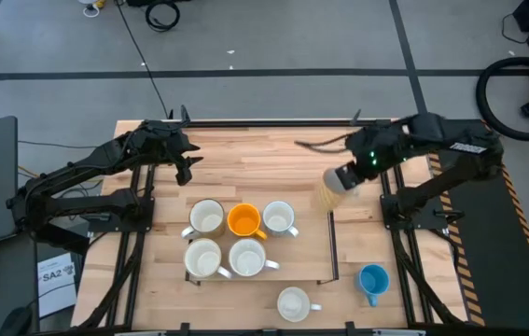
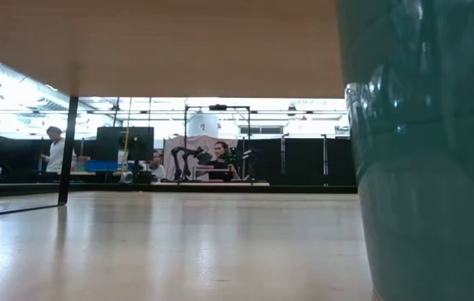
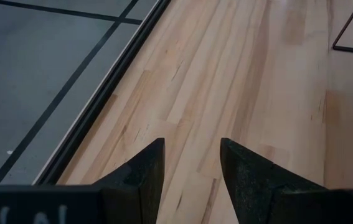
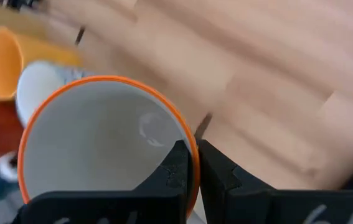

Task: Place coffee mugs
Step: Put the yellow patterned mug on the shelf

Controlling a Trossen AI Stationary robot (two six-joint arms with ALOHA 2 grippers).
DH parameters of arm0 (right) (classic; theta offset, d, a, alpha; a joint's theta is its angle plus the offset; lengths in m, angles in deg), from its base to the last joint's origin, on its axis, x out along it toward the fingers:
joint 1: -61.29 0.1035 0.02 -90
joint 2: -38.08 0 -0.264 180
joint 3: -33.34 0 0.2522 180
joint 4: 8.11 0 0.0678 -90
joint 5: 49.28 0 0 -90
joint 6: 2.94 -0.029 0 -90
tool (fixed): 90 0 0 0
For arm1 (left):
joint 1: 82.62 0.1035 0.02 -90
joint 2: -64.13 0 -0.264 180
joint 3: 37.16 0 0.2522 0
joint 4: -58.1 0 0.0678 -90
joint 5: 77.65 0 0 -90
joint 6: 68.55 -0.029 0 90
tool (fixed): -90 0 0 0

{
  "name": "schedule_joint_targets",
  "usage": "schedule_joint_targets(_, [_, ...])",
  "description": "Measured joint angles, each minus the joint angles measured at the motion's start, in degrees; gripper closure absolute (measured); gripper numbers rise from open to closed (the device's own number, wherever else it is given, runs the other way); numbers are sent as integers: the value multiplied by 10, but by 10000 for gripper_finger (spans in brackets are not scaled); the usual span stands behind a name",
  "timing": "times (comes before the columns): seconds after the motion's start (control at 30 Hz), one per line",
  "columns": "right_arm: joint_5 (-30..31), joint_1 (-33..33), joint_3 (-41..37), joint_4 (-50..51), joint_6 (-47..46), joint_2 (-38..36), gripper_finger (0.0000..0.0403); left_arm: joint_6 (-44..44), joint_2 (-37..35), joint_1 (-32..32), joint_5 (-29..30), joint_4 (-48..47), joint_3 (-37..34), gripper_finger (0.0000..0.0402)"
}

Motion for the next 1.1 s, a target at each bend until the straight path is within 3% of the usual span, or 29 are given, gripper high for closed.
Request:
schedule_joint_targets(0.37, [-95,136,0,-27,-192,59,380,0,0,0,0,0,0,242])
schedule_joint_targets(0.87, [-91,221,-1,-103,-410,149,380,0,0,0,0,0,0,242])
schedule_joint_targets(1.1, [-67,229,-1,-154,-454,180,380,-1,0,0,0,-2,0,242])
